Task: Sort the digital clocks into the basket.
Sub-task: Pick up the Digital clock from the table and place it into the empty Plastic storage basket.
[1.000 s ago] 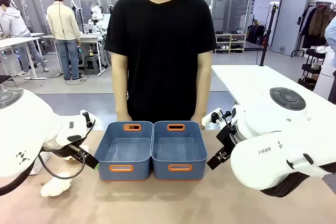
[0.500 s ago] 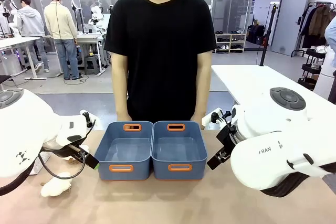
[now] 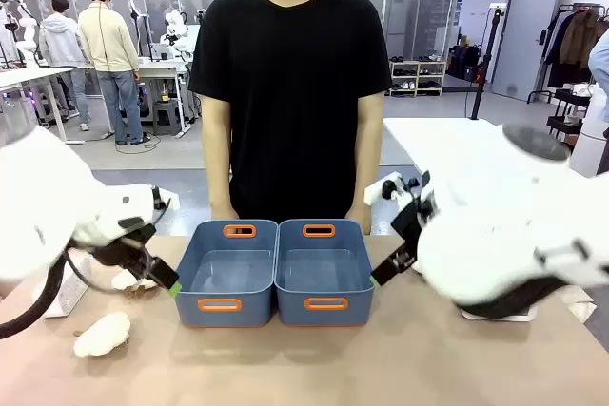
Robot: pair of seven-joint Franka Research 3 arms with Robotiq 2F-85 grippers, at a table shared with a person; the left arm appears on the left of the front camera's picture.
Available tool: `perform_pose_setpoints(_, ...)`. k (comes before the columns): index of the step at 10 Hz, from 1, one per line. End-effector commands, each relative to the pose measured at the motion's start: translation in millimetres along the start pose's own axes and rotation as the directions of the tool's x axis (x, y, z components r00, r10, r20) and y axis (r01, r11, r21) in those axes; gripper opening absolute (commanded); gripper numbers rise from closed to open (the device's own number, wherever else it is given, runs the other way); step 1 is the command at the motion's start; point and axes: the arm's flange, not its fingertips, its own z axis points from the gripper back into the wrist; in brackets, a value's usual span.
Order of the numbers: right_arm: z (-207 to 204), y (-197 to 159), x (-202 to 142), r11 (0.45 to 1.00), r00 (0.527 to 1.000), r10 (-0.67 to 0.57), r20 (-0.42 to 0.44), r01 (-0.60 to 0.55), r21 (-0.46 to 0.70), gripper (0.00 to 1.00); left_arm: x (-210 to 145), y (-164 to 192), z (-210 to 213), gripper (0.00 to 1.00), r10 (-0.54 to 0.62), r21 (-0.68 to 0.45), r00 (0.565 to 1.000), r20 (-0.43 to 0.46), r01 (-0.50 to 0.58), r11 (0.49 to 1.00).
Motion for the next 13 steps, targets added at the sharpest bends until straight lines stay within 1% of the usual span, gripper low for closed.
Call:
perform_pose_setpoints(1, 41.2, -38.5, 11.5, 0.983, 0.999, -0.021, -0.026, 0.025, 0.183, 1.00, 12.3, 46.1, 46.4, 1.00, 0.049, -0.244, 0.995, -0.082, -0.068, 0.967)
perform_pose_setpoints(2, 53.2, -54.2, 9.7, 0.955, 0.998, -0.069, -0.014, 0.070, 0.287, 1.00, 7.6, 63.1, 61.8, 1.00, 0.047, -0.375, 0.997, -0.057, -0.065, 0.925)
perform_pose_setpoints(3, 63.1, -72.1, 2.5, 0.887, 0.991, -0.132, -0.005, 0.120, 0.445, 1.00, -0.3, 82.5, 79.3, 1.00, 0.082, -0.493, 0.996, -0.021, -0.081, 0.866)
perform_pose_setpoints(4, 76.2, -94.3, -17.8, 0.775, 0.975, -0.221, 0.036, 0.153, 0.613, 1.00, -20.8, 106.1, 102.4, 1.00, 0.132, -0.621, 0.990, 0.053, -0.071, 0.781)
perform_pose_setpoints(5, 88.0, -118.2, -46.8, 0.665, 0.951, -0.303, 0.061, 0.165, 0.729, 1.00, -49.9, 131.3, 121.5, 1.00, 0.191, -0.713, 0.974, 0.120, -0.049, 0.700)
perform_pose_setpoints(6, 98.7, -144.3, -86.2, 0.579, 0.925, -0.375, 0.062, 0.182, 0.794, 1.00, -91.0, 158.2, 138.0, 1.00, 0.256, -0.758, 0.955, 0.147, -0.057, 0.650)
perform_pose_setpoints(7, 105.9, -167.0, -128.9, 0.531, 0.885, -0.461, 0.065, 0.216, 0.820, 1.00, -138.9, 183.4, 153.1, 1.00, 0.304, -0.777, 0.933, 0.192, -0.045, 0.628)
perform_pose_setpoints(8, 117.0, -186.4, -177.3, 0.497, 0.832, -0.550, 0.073, 0.255, 0.829, 1.00, -194.6, 209.4, 170.0, 1.00, 0.418, -0.784, 0.879, 0.230, -0.088, 0.615)
perform_pose_setpoints(9, 128.1, -200.6, -213.7, 0.494, 0.788, -0.609, 0.090, 0.288, 0.820, 1.00, -236.3, 227.0, 178.4, 1.00, 0.497, -0.781, 0.831, 0.247, -0.133, 0.610)
perform_pose_setpoints(10, 138.5, -213.6, -243.2, 0.497, 0.738, -0.666, 0.112, 0.327, 0.804, 1.00, -270.3, 241.5, 181.1, 1.00, 0.552, -0.771, 0.796, 0.249, -0.182, 0.610)
perform_pose_setpoints(11, 148.5, -224.1, -265.7, 0.504, 0.703, -0.700, 0.126, 0.362, 0.784, 1.00, -298.9, 254.2, 184.0, 1.00, 0.611, -0.770, 0.747, 0.262, -0.220, 0.599)
perform_pose_setpoints(12, 159.0, -229.0, -284.0, 0.510, 0.674, -0.724, 0.144, 0.384, 0.770, 1.00, -322.5, 261.3, 188.3, 1.00, 0.645, -0.758, 0.714, 0.272, -0.254, 0.601)
perform_pose_setpoints(13, 162.2, -230.5, -289.9, 0.518, 0.666, -0.730, 0.154, 0.392, 0.760, 1.00, -332.0, 267.7, 188.8, 1.00, 0.673, -0.746, 0.688, 0.272, -0.290, 0.599)
